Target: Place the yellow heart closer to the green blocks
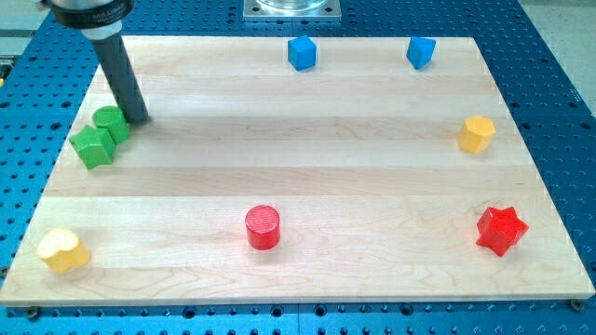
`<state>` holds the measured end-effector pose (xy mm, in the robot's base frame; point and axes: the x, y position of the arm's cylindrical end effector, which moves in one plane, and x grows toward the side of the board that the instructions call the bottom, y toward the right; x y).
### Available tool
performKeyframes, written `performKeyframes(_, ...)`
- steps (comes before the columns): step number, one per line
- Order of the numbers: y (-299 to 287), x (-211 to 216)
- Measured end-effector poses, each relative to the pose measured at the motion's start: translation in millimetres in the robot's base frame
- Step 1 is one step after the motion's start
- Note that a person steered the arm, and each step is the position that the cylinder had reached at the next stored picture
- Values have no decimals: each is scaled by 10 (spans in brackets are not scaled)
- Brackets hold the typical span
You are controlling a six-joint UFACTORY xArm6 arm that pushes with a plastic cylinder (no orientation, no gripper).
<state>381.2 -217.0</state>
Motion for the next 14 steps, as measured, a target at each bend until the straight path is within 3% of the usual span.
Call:
performKeyframes(1, 429, 195)
performKeyframes(2, 971, 907)
performKeyframes(3, 1001, 1844)
performKeyframes(4, 875, 2258)
performKeyframes(7, -45, 2373)
performKeyframes(9, -222, 1826)
performKeyframes(11, -587, 1991)
performKeyframes(13, -407, 1417)
performKeyframes(14, -424, 1979)
